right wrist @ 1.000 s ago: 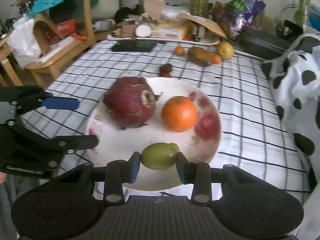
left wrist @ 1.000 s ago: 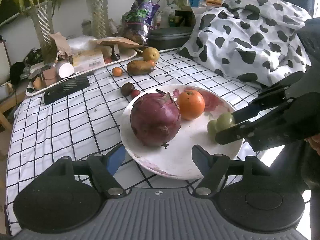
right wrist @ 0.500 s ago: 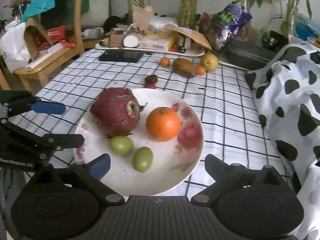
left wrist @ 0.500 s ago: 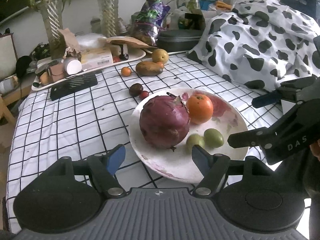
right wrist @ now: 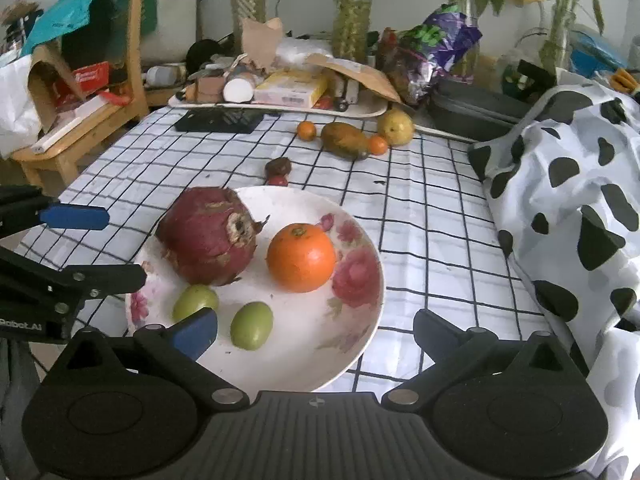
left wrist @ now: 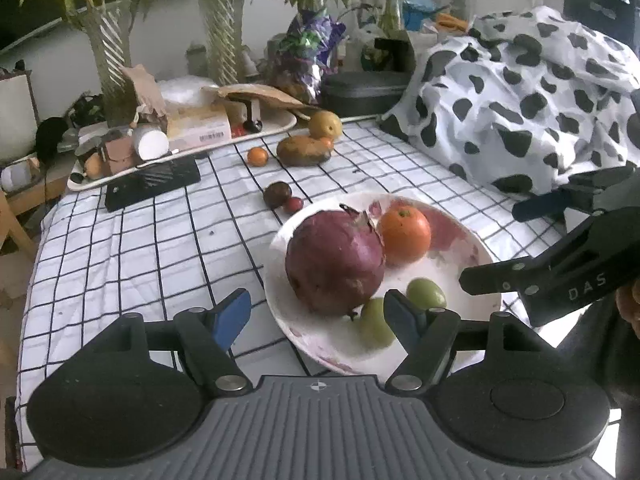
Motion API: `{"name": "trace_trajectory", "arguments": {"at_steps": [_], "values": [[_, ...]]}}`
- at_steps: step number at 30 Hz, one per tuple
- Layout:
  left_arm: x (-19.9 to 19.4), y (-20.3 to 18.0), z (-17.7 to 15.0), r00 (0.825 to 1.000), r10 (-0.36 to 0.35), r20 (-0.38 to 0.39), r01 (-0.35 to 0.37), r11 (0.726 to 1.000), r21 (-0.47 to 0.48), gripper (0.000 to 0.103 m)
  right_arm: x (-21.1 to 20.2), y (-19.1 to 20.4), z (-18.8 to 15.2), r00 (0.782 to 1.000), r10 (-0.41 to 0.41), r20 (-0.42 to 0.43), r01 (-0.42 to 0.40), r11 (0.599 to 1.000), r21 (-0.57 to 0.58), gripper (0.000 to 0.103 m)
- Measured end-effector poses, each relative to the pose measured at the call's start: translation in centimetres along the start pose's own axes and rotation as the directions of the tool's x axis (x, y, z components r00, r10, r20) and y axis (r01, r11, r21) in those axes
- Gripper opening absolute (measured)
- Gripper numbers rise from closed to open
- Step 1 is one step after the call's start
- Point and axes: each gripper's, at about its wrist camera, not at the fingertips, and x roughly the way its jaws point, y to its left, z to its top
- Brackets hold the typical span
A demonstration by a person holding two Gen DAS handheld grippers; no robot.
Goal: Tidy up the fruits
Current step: 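Move the left tool toward the dark plum on the tablecloth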
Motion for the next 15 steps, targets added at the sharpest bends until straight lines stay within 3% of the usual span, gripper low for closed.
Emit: {"name": "trace_trajectory", "arguments": {"at_steps": [15], "values": [[0.5,2.0,1.9,0.996,0.035,0.077,-0.032,0.999,-0.041,0.072,0.6,-1.9,1.2,0.998,-0.057,0.038,0.054,0.995,0.079,0.103]]}}
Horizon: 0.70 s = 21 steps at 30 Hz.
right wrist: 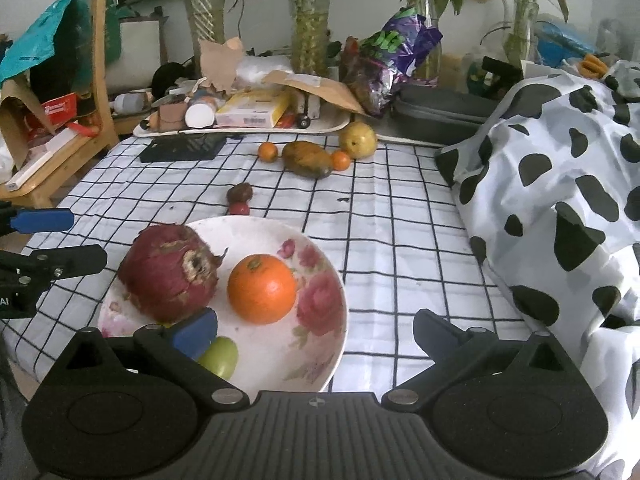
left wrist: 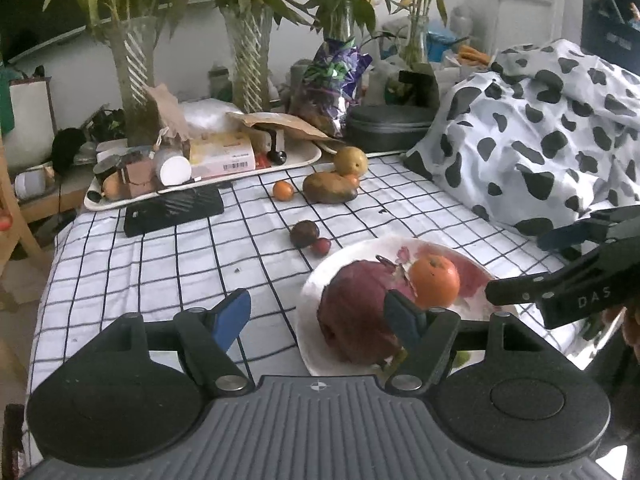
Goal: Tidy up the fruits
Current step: 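Move the left tool toward the dark plum on the tablecloth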
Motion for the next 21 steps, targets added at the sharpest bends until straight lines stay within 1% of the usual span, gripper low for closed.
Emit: {"name": "trace_trajectory", "arguments": {"at_steps": [7,11,16,21], "values": [[1.4,1.1,0.9,1.000,0.021,0.015,-0.021,1.000,-0.008,0.072,0.9,-0.4,0.9,1.000,-0.018,0.011,0.018,1.000,-0.004,0.103],[2.7,1.7,1.3,0.999,0.050,-0.001,-0.050,0.999,-0.011,0.072,1.6,-0.8,1.6,1.000,-0.024,0.011,0.024,1.000,-0.003,0.103],[3.9,2.2,2.0,0.997,0.073,0.007,-0.073,0.997,0.006,0.072,2.6,-1.4,2.6,1.000,-0.020,0.009,0.020,1.000,0.006,0.103],[5.3,2.5,2.8,0.997,0.069,0.019,-0.070,0.997,0.027,0.072,3.6,-1.8,3.6,1.000,-0.025,0.008,0.025,1.000,-0.002,0.103]]}}
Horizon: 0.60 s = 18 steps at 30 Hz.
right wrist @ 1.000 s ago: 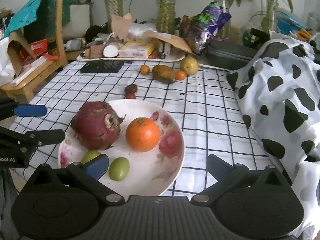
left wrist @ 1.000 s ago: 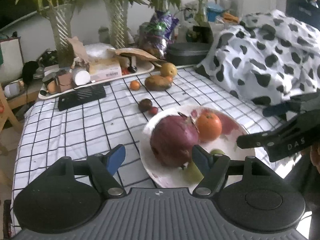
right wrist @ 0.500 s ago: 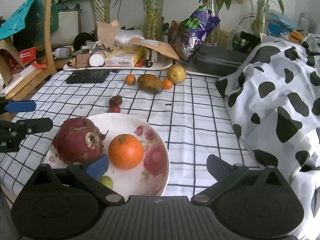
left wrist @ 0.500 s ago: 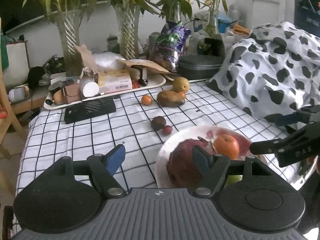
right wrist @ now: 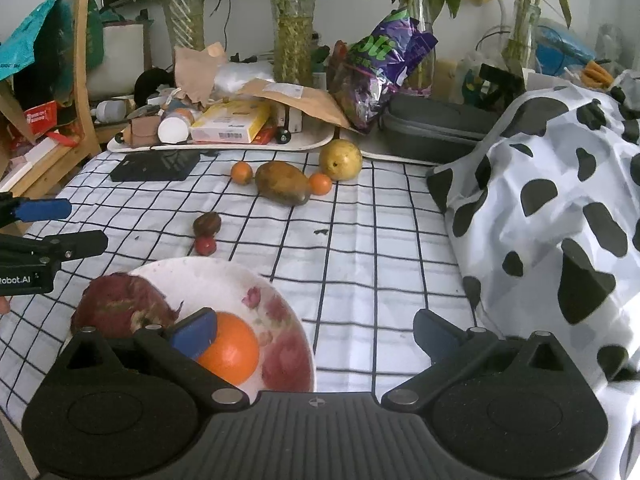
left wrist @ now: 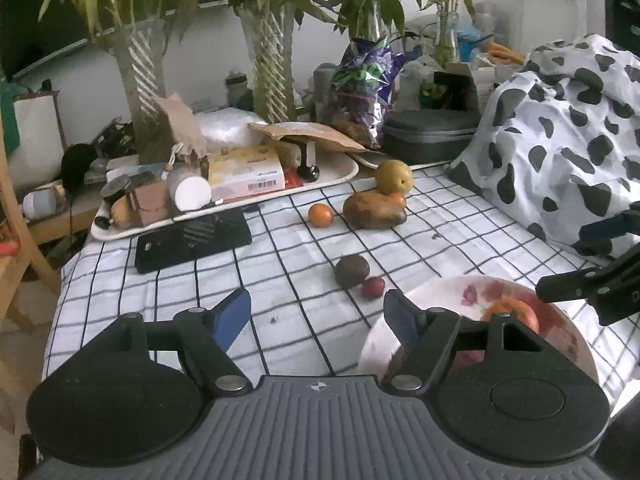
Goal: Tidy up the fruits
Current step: 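Move the left tool toward the dark plum on the tablecloth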
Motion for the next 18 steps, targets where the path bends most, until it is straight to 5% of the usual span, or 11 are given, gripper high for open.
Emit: {"name": "trace_trajectory", "arguments": {"at_steps": [18], "values": [[7.3,1.1,2.2,0.990,-0.130,-0.056,0.131,0.991,0.013,0.069,4.9,-1.3,3.5,0.999,-0.002,-0.032,0.000,0.999,-0.037,0.103]]}}
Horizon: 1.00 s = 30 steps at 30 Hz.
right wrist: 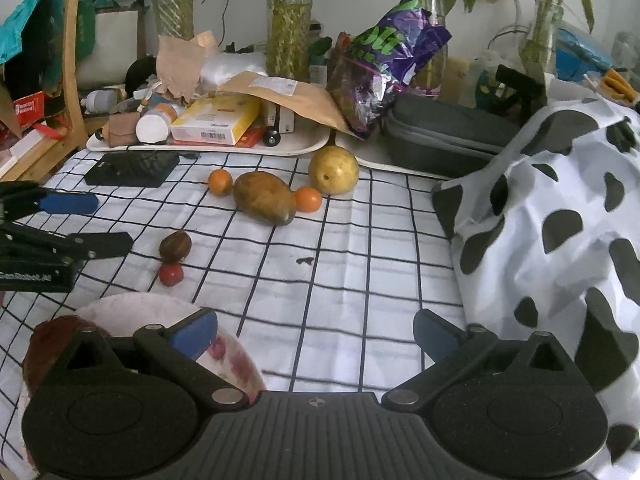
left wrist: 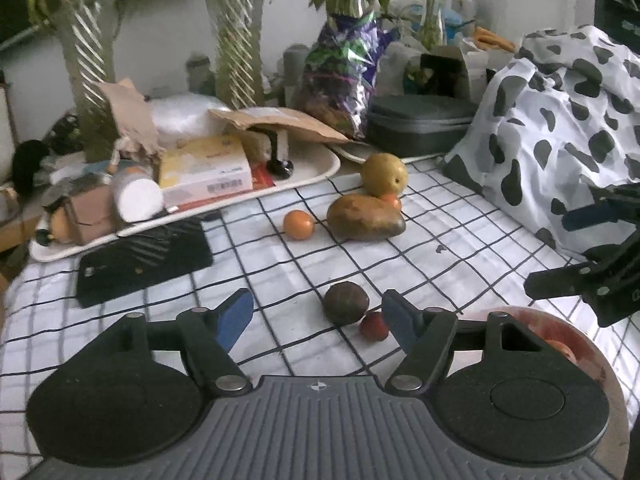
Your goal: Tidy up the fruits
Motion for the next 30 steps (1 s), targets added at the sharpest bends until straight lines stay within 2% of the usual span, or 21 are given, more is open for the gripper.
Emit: {"name": "trace_trajectory", "arguments": {"at_steps": [5,8,14,19,23,26,30], "values": [[2.5,0.3,0.2,0.996,-0.066,-0.059,0.065,0.998,-0.012,0.062,1.5,-0.3,1.1,1.000,0.001,-0.011,-0.001,1.000,-0.017,0.103],[3.8,0.5,0.4,0.990,-0.103,-0.094,0.100,0.995,-0.030,0.055,2.3,-0.6,1.6,1.000,0.003,-0.016,-0.003,1.000,-0.021,0.103],[5.5,1.1,0.7,0.978,-0.165,-0.124,0.155,0.984,-0.088,0.047,3.7,-1.0,2.5,1.000,0.001,-0.024,-0.002,0.999,-0.045,0.103],[6.1,1.3,0.8,0.974,-0.183,-0.130,0.168,0.979,-0.116,0.042,4.4,-1.2,2.9,1.000,0.000,-0.027,-0.001,0.999,-0.052,0.103],[6.2,1.6,0.8,0.975,-0.180,-0.127,0.163,0.977,-0.135,0.032,4.9,-1.2,3.2,1.000,-0.003,-0.031,0.001,0.998,-0.060,0.103],[6.2,1.9,0.9,0.974,-0.186,-0.129,0.166,0.974,-0.153,0.031,5.3,-1.2,3.3,0.999,-0.002,-0.037,0.000,0.998,-0.065,0.103],[5.7,1.8,1.1,0.981,-0.159,-0.110,0.144,0.981,-0.130,0.031,5.9,-1.0,3.3,0.999,0.005,-0.040,-0.008,0.997,-0.071,0.103]]}}
